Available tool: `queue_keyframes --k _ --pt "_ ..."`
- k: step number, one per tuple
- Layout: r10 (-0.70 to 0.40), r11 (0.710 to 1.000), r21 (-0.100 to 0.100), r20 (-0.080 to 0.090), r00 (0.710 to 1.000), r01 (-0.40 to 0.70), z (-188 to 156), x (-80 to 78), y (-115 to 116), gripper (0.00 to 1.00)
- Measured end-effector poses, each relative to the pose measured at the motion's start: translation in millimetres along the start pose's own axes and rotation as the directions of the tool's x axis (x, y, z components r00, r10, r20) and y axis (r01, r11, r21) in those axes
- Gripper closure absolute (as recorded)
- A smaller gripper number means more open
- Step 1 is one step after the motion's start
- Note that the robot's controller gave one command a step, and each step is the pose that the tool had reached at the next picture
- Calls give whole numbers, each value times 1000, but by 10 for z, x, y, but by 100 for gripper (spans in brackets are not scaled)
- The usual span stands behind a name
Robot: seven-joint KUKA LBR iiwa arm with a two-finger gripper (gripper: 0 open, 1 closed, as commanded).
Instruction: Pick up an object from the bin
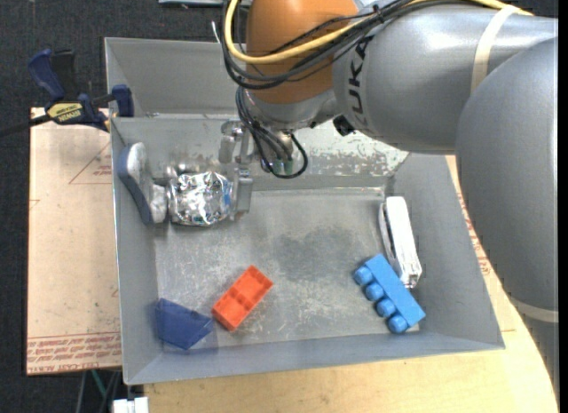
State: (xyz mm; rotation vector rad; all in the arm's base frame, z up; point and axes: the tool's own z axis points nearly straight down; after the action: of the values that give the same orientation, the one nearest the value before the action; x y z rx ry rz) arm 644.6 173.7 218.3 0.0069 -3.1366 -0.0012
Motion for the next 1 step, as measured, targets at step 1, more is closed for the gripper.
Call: queue_keyframes --k 1 --pt "4 1000 -1 7 1000 -4 -56 -11 -14 0"
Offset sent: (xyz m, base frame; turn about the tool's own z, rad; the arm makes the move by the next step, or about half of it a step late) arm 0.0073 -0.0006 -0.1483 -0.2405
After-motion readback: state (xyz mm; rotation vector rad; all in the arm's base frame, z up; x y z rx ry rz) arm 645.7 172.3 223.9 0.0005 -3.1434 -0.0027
